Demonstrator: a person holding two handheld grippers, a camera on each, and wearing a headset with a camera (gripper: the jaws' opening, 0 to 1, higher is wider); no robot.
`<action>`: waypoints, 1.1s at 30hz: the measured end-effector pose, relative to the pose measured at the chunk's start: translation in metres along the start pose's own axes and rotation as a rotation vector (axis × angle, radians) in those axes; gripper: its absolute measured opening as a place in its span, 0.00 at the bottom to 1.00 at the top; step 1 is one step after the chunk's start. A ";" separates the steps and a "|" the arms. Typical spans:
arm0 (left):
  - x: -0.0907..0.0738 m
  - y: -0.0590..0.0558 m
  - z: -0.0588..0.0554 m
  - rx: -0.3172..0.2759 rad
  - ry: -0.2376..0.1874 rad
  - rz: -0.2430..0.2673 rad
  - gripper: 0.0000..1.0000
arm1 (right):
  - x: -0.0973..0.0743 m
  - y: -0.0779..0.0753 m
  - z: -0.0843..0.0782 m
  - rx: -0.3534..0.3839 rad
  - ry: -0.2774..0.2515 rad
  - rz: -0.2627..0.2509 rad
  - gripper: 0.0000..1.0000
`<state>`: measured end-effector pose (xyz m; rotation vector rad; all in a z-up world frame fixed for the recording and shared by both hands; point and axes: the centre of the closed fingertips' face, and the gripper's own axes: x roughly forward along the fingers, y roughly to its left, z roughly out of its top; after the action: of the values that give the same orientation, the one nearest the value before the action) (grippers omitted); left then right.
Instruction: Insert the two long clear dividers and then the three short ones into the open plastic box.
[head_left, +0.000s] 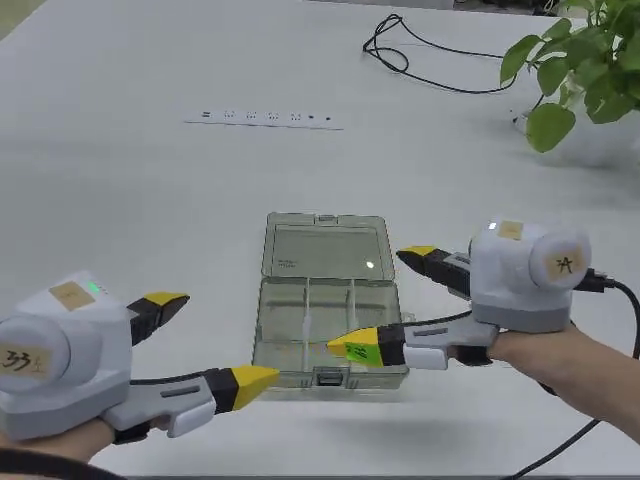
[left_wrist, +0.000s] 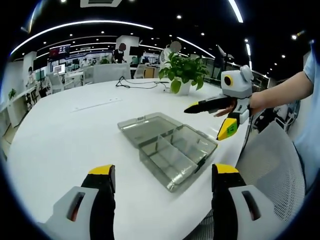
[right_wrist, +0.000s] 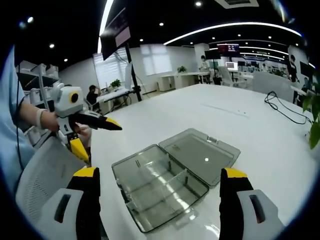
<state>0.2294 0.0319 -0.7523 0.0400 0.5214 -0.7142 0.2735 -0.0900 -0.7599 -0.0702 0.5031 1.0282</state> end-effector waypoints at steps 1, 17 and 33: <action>0.000 0.000 0.000 -0.003 -0.001 -0.001 0.80 | -0.002 -0.001 -0.002 -0.001 -0.001 -0.002 1.00; 0.001 -0.005 0.002 -0.012 -0.005 -0.019 0.85 | -0.047 -0.025 -0.044 -0.014 0.078 -0.036 1.00; -0.010 -0.001 0.003 -0.003 -0.005 -0.005 0.85 | -0.050 -0.032 -0.079 -0.220 0.372 0.065 0.89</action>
<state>0.2233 0.0369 -0.7452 0.0340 0.5179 -0.7184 0.2502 -0.1692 -0.8140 -0.4497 0.7314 1.1372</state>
